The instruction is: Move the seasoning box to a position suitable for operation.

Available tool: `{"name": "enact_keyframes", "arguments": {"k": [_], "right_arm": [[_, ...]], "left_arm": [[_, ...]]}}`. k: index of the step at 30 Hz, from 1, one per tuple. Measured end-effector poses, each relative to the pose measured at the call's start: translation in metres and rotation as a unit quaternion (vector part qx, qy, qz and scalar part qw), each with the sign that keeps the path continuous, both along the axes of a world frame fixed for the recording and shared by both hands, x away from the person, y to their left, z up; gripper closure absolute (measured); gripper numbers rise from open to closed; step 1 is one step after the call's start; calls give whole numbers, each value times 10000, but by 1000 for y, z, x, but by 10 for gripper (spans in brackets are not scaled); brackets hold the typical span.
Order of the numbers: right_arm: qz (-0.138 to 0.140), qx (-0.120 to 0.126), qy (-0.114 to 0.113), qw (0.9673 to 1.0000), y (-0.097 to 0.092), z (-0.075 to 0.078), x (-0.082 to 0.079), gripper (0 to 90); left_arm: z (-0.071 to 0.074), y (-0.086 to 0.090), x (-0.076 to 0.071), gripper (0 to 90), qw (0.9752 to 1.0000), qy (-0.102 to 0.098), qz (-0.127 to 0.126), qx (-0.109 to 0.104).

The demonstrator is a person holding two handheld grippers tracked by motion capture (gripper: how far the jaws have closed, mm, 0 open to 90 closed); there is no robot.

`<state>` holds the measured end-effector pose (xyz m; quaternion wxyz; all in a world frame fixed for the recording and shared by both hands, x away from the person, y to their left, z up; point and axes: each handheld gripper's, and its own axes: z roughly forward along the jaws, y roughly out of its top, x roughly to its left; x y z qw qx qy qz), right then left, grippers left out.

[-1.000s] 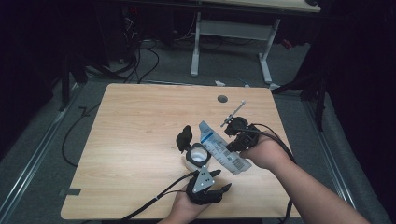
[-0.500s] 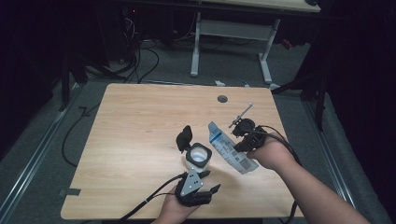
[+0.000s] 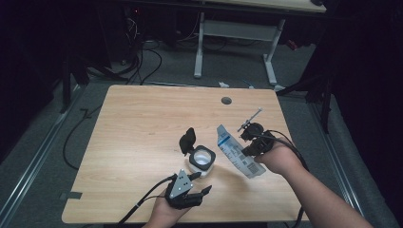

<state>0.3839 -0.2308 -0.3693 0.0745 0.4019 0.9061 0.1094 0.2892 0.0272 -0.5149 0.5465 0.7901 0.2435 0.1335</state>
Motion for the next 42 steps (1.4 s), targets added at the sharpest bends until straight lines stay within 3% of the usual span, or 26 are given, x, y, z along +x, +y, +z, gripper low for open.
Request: {"name": "enact_keyframes", "arguments": {"k": [4, 11, 17, 21, 24, 32, 37, 42], "right_arm": [[-46, 8, 21, 10000, -1, -4, -1, 900], [-88, 55, 18, 9999, -6, -8, -2, 900], [-152, 61, -1, 9999, -11, -10, -2, 900], [-187, 79, -29, 9998, -12, -10, -2, 900], [-221, 54, -47, 9997, -14, -12, 0, 900], [-432, 119, -168, 9989, -23, -18, 1, 900], [-529, 203, -129, 9983, -32, -24, 1, 900], [-581, 110, -60, 9982, -37, -30, 1, 900]], "left_arm": [[-1, 9, 2, 423, 10000, 46, 33, -24], [-1, 33, 7, 421, 9999, 31, 112, 125], [1, 63, 19, 421, 9993, 117, 350, 88], [3, 80, 23, 389, 9986, 28, 496, 174], [-1, 91, 26, 382, 9979, 66, 637, 96], [0, 104, 29, 380, 9963, 135, 819, -212], [-1, 107, 32, 383, 9953, 198, 907, -291], [0, 108, 32, 383, 9951, 175, 914, -326]]}}
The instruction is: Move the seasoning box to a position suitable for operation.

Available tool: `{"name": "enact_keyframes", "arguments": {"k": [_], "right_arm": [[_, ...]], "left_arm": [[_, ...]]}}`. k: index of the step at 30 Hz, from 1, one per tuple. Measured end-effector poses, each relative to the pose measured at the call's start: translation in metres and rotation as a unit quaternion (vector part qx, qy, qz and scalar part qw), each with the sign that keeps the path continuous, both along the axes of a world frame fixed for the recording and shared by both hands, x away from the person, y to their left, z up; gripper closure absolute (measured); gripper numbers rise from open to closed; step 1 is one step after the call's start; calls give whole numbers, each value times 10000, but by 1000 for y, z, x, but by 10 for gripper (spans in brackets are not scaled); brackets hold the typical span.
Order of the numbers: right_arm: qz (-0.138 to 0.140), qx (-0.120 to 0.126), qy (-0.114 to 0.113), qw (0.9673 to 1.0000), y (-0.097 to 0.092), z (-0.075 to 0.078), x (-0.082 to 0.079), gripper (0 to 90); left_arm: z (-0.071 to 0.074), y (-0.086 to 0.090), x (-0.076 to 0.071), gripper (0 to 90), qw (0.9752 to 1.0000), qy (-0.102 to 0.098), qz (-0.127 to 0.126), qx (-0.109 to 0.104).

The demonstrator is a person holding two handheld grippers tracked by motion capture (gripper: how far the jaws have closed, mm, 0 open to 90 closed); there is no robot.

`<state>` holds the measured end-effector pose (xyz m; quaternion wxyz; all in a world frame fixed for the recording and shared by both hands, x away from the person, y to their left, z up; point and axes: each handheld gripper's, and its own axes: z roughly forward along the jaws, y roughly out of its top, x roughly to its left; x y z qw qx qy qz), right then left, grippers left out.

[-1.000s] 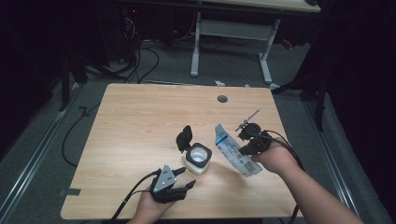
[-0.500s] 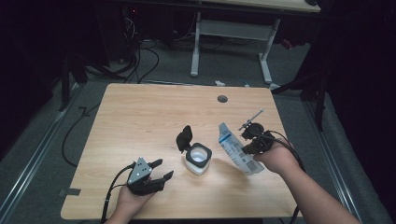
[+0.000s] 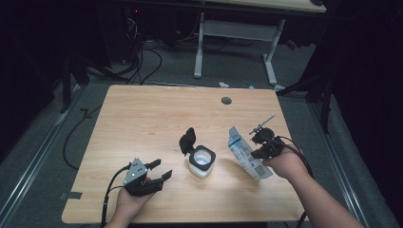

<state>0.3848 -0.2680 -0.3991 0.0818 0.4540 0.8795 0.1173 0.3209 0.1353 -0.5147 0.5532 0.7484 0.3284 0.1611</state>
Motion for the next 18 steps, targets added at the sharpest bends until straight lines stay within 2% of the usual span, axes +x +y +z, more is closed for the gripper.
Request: {"name": "enact_keyframes", "arguments": {"k": [4, 6, 8, 11, 14, 18], "right_arm": [[-57, 47, -78, 9999, -4, -2, 1, 900], [-33, 160, -129, 9998, -5, -1, 0, 900], [-138, 328, -256, 9990, -7, 1, -1, 900], [-201, 605, -481, 9968, -12, 2, -3, 900], [-187, 595, -717, 9955, -15, 0, -8, 900], [-297, 897, -980, 9907, -22, -3, -13, 900]], "left_arm": [[1, 2, 1, 386, 10000, 9, -12, -8], [1, 4, 1, 388, 10000, 24, -22, -3], [2, 7, 2, 389, 10000, -7, 8, 19], [3, 11, 2, 389, 9999, -48, 81, 45], [4, 18, 5, 389, 9999, -55, 149, 31], [2, 25, 8, 389, 9997, -9, 240, 58]]}}
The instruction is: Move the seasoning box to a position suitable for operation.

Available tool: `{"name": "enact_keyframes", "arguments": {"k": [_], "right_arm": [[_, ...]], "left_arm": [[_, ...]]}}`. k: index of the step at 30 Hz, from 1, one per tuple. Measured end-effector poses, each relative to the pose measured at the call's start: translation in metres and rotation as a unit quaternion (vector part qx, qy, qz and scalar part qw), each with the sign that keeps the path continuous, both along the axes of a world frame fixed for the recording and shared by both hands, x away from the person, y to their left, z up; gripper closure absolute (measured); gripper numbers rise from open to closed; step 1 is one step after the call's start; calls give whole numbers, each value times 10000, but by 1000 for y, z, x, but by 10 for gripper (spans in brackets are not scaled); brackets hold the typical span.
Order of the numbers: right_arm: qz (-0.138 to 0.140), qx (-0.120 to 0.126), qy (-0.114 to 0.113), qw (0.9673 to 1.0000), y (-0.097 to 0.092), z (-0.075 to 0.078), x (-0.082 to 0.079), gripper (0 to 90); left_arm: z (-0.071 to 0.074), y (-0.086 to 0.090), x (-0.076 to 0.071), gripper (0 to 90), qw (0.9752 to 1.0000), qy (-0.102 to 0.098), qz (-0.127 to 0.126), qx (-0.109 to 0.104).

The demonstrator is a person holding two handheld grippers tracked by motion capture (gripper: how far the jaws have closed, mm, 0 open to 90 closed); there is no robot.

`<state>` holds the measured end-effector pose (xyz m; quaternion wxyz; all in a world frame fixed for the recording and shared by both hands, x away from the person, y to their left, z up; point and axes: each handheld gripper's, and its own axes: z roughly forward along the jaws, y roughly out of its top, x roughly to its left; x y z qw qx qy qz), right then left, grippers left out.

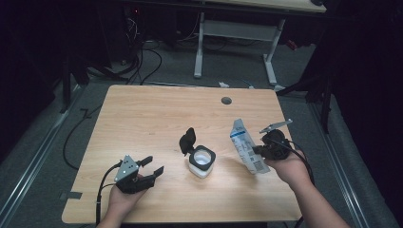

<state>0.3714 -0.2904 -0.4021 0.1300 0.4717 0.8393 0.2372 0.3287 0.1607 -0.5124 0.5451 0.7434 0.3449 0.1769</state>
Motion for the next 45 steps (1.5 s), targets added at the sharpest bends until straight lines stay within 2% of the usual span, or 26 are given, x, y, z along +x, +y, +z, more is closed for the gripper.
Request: {"name": "enact_keyframes", "arguments": {"k": [3, 5, 12, 16, 18, 20, 24, 29, 35, 36, 40, 42, 45], "right_arm": [[-64, 260, -126, 9996, -6, -3, -4, 900], [-91, 333, -212, 9992, -10, -6, -8, 900], [-138, 495, -400, 9979, -16, -18, -16, 900], [-194, 680, -542, 9960, -19, -22, -20, 900], [-174, 651, -657, 9956, -20, -23, -23, 900], [-200, 737, -743, 9943, -20, -24, -26, 900], [-224, 810, -916, 9922, -22, -29, -30, 900], [-348, 1130, -1199, 9857, -26, -34, -36, 900], [-447, 1527, -1634, 9736, -28, -43, -44, 900], [-435, 1542, -1703, 9723, -27, -45, -44, 900], [-472, 1642, -1951, 9658, -24, -53, -47, 900], [-507, 1753, -2063, 9613, -23, -58, -48, 900], [-532, 1849, -2279, 9545, -22, -66, -48, 900]], "left_arm": [[0, 3, 1, 391, 10000, 27, 6, -26], [0, 7, 2, 396, 10000, 5, 16, 68], [1, 20, 6, 401, 9997, 1, 206, 96], [0, 27, 8, 400, 9994, -2, 334, 93], [0, 28, 8, 399, 9993, -26, 361, 123], [-1, 31, 8, 398, 9992, -44, 336, 200], [-4, 36, 6, 402, 9992, -37, 355, 191], [-2, 41, 4, 402, 9990, -79, 424, 75], [-3, 44, 3, 401, 9991, -70, 413, 106], [-2, 44, 3, 399, 9993, -76, 366, 66], [-2, 44, 1, 395, 9993, -156, 310, 131], [-3, 45, -1, 395, 9992, -167, 321, 170], [-3, 48, -2, 395, 9991, -170, 363, 117]]}}
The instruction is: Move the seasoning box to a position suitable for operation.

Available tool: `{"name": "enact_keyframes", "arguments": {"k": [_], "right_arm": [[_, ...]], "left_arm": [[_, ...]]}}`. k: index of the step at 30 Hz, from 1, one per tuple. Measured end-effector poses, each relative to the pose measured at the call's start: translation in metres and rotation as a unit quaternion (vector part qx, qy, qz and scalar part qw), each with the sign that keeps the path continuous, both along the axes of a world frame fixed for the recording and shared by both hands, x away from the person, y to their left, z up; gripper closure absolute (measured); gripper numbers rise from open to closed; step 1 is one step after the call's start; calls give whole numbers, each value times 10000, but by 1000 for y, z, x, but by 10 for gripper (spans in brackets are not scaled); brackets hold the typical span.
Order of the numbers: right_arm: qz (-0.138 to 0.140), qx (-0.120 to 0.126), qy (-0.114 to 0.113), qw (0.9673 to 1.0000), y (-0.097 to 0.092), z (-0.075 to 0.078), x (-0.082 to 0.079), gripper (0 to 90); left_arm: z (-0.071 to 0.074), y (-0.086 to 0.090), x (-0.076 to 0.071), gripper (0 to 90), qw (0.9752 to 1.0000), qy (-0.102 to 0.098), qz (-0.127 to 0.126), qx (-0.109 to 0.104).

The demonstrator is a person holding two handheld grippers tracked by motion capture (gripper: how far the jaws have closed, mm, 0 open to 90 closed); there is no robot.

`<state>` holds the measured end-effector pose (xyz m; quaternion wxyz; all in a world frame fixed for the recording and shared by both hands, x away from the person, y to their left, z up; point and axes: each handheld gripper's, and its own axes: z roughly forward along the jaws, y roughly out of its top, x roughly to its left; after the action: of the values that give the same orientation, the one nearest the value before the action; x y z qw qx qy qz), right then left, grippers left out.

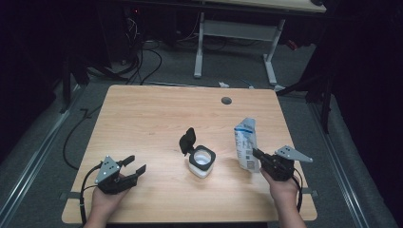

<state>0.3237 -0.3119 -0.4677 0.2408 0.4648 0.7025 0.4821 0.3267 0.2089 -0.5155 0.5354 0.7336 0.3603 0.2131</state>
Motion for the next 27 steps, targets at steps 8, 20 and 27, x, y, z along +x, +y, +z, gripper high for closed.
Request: {"name": "enact_keyframes", "arguments": {"k": [8, 20, 27], "right_arm": [[-150, 225, -469, 9985, -1, -16, 0, 900], [-328, 241, -915, 9950, -4, -24, 13, 900], [-449, 287, -861, 9949, -7, -30, 25, 900]], "left_arm": [[0, 5, -1, 396, 10000, -14, 84, -51], [1, 4, -2, 394, 10000, 10, 22, -16], [1, 4, -2, 393, 10000, 16, 7, -9]]}}
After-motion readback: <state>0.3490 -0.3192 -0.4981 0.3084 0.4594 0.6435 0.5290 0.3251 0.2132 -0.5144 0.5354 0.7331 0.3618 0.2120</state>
